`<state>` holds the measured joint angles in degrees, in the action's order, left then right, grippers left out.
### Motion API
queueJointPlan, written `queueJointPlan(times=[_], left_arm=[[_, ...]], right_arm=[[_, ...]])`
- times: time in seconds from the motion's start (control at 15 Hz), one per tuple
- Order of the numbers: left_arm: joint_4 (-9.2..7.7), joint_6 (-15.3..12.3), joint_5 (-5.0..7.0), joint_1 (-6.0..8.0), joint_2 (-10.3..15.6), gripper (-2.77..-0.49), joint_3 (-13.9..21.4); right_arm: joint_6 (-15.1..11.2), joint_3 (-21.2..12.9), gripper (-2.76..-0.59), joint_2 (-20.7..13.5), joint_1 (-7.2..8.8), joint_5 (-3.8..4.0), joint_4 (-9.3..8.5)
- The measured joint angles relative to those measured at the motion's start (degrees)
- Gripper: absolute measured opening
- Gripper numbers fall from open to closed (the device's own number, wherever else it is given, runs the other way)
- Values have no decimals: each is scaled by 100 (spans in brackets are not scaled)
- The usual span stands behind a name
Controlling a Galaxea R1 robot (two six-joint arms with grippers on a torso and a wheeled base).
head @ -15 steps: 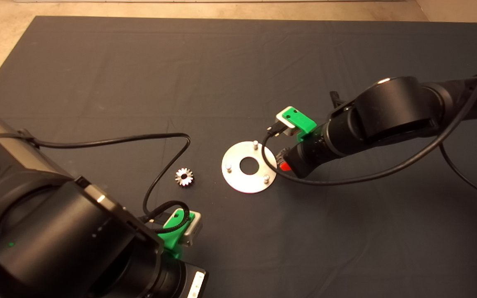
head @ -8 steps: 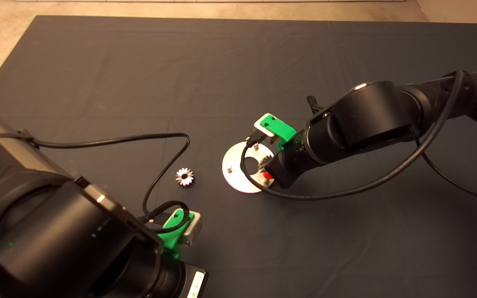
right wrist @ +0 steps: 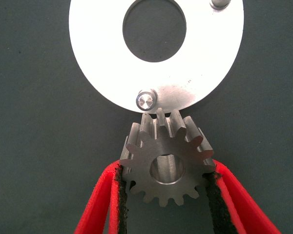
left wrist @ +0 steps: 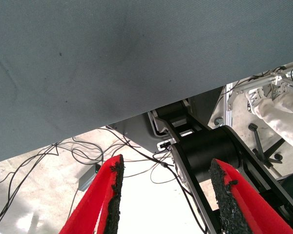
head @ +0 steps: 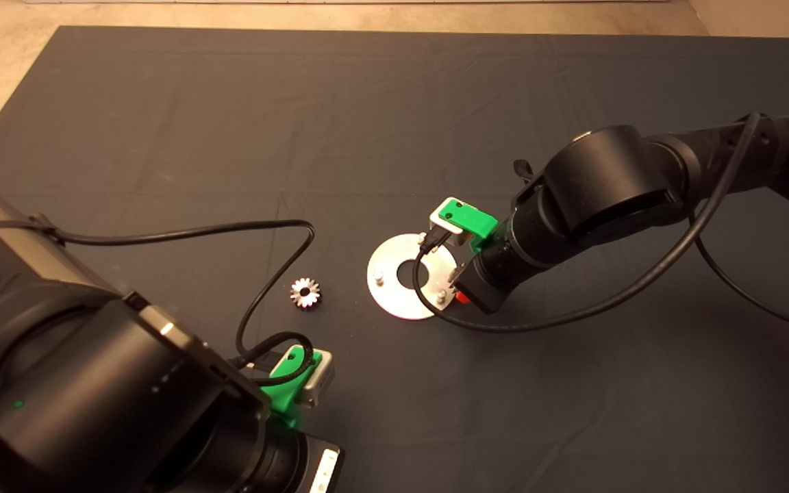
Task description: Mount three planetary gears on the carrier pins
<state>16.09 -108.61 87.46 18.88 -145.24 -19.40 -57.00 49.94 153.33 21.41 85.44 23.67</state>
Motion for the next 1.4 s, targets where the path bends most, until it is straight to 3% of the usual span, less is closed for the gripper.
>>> queueJointPlan(times=[0.67, 0.87, 1.4], left_arm=[[0, -2, 2, 0, 12, -208, 0], [0, 0, -1, 0, 12, -208, 0], [0, -2, 2, 0, 15, -208, 0]], right_arm=[[74, 430, -247, 573, -84, -2, -58], [106, 623, -247, 705, -240, 193, -58], [150, 639, -247, 731, -311, 229, -60]])
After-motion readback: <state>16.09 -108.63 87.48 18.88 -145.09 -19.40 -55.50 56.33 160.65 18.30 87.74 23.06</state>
